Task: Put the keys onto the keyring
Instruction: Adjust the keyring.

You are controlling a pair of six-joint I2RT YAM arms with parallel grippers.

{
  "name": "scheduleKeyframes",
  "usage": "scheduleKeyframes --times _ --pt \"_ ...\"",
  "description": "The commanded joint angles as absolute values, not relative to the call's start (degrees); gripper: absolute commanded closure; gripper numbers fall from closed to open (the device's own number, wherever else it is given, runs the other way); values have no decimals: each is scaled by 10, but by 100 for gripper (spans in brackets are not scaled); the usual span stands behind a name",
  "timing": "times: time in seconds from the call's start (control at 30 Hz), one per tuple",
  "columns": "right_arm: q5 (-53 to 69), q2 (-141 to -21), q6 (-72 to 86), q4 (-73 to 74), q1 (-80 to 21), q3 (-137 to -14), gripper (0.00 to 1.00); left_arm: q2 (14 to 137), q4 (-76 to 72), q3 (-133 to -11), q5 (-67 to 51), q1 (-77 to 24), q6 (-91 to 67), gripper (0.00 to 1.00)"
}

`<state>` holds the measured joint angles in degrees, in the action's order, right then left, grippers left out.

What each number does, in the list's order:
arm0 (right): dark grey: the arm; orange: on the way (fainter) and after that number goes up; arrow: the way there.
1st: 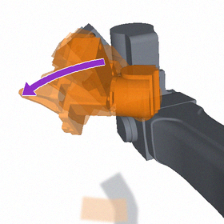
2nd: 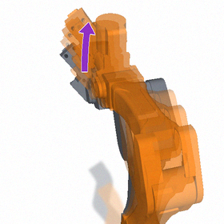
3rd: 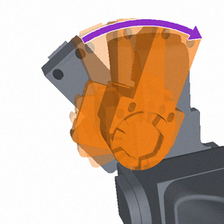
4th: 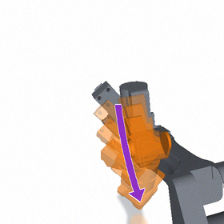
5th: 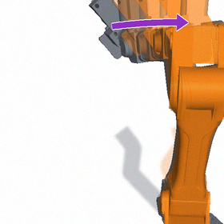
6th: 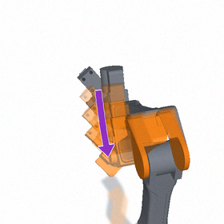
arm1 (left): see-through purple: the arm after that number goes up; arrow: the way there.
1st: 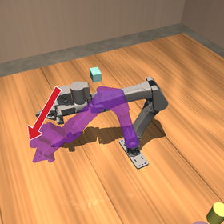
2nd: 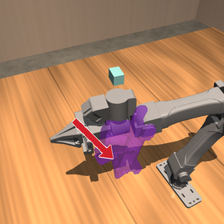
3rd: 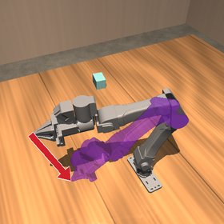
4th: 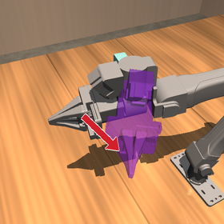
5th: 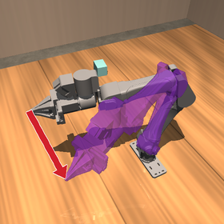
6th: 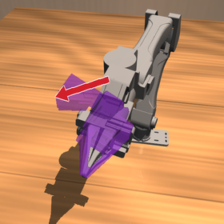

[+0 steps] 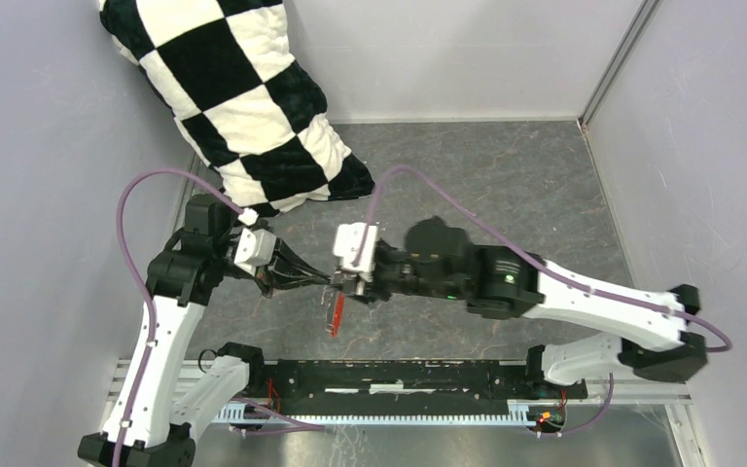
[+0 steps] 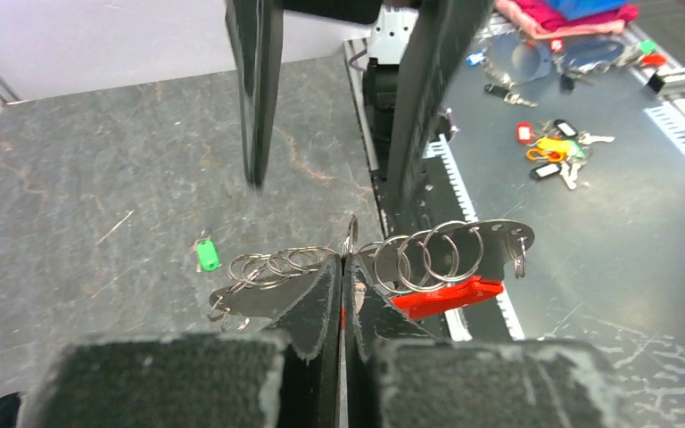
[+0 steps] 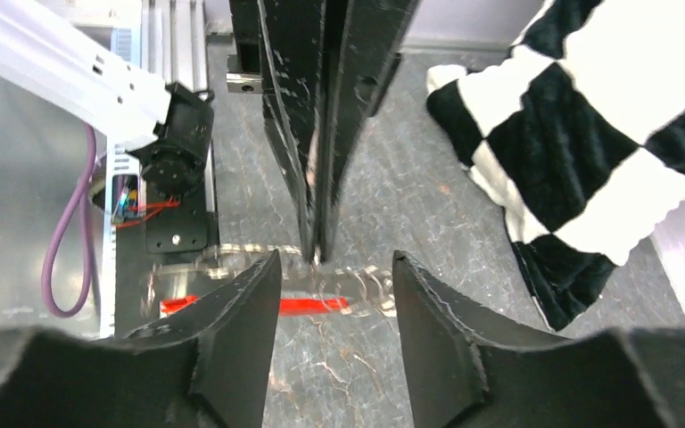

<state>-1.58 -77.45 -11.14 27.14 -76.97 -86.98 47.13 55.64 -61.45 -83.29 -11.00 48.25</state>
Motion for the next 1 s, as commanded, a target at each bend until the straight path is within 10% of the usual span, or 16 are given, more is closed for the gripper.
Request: scheduleKeyframes --times 0.0,0.27,0.97 --pt "-44 -645 -58 130 -754 -782 43 497 550 -645 -937 -110 455 98" --pt "-37 -500 -14 -52 -748 -573 50 514 551 -691 -938 -121 439 98" --pt "74 -568 -3 -357 -749 -461 58 510 551 -740 -938 -137 426 98"
